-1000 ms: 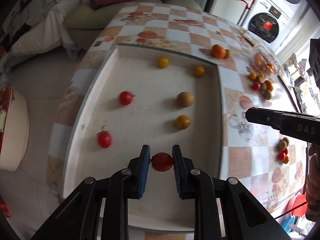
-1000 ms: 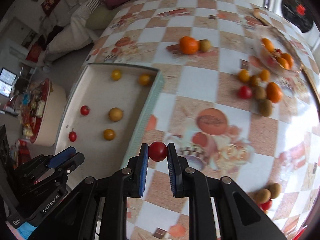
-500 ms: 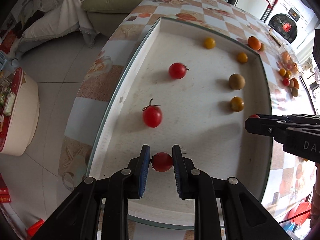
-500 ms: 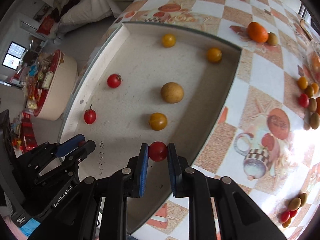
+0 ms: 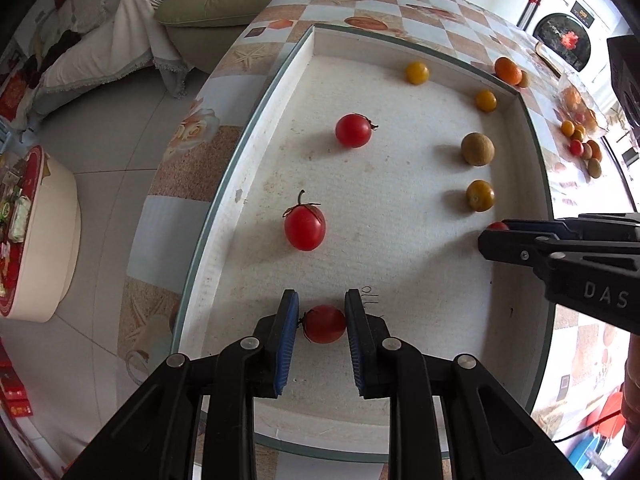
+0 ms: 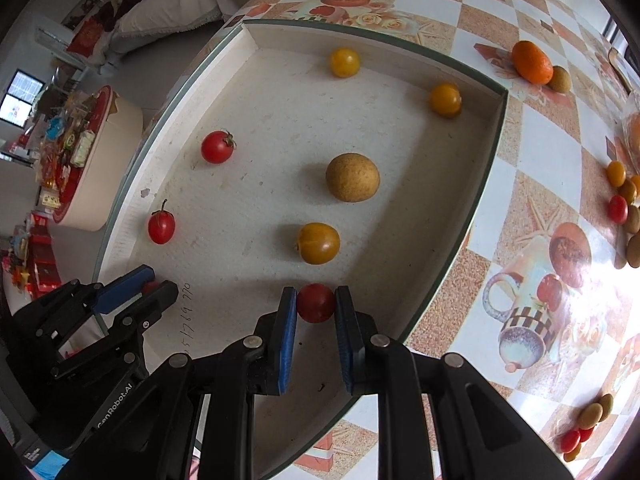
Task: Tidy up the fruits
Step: 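Carry both red tomatoes over the white tray and open both tools, then move both open tools back over the remaining fruit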
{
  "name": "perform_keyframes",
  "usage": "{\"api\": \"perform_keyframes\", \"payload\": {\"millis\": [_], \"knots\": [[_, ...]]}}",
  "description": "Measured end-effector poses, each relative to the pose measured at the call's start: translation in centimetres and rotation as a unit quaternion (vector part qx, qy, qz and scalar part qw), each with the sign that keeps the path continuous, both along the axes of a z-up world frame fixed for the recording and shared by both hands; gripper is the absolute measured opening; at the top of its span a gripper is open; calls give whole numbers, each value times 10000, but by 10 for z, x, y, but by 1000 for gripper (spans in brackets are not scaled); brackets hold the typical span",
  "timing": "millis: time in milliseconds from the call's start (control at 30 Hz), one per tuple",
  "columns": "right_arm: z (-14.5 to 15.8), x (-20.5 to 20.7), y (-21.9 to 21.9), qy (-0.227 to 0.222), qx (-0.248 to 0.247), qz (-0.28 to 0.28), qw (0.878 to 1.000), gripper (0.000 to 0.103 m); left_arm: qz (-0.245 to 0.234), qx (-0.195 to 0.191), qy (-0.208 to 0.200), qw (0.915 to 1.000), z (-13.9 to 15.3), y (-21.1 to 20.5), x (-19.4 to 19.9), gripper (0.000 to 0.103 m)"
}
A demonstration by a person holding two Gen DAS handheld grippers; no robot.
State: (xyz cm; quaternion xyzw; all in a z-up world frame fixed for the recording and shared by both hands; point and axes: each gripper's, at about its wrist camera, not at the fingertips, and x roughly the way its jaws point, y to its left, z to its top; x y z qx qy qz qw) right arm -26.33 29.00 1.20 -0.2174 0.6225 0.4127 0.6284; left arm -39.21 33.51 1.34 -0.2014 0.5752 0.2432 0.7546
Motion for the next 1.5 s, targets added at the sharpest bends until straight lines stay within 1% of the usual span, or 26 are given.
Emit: {"api": "perform_keyframes", "payload": {"millis": [67, 100, 133, 167, 200, 233, 267, 367, 433, 567, 700, 967, 1300, 1500], "knots": [[1, -5, 4, -58, -2, 156, 9999, 26, -43, -35, -23, 10000, 1, -1, 0, 26], [0, -7, 7, -51, 12, 209, 9998, 34, -73, -15, -10, 10000, 1, -1, -1, 26], [1, -7, 8, -38, 23, 249, 9997, 47, -98, 25, 16, 9999, 2, -1, -1, 41], [1, -7, 8, -52, 16, 257, 9997, 52, -101, 75, 12, 9999, 3, -1, -1, 69], [3, -8, 10, -40, 67, 255, 9996, 56, -84, 184, -21, 9998, 6, -2, -2, 78], [4, -8, 10, -51, 93, 229, 9997, 58, -75, 358, -96, 9993, 11, -3, -3, 79], [6, -8, 10, -52, 123, 199, 9997, 60, -111, 390, -118, 9991, 13, -3, -3, 79], [11, -5, 7, -16, 279, 96, 9996, 70, -141, 364, -21, 9992, 13, -2, 0, 79], [17, -1, 3, 7, 401, 21, 9992, 84, -132, 316, 23, 9994, 13, -1, 2, 79], [31, 10, -7, -14, 601, -284, 9978, 84, -167, 346, 78, 9992, 18, -3, 9, 79], [41, 24, -23, -90, 637, -651, 9958, 85, -359, 388, 67, 9986, 25, -12, 21, 79], [46, 69, -92, -187, 462, -1508, 9873, 85, -936, 431, -139, 9946, 44, -42, 68, 79], [40, 104, -180, -312, 224, -2398, 9701, 85, -1686, 463, -402, 9838, 61, -93, 134, 79], [35, 122, -240, -372, 76, -2991, 9535, 85, -1998, 435, -441, 9779, 58, -125, 169, 79]]}}
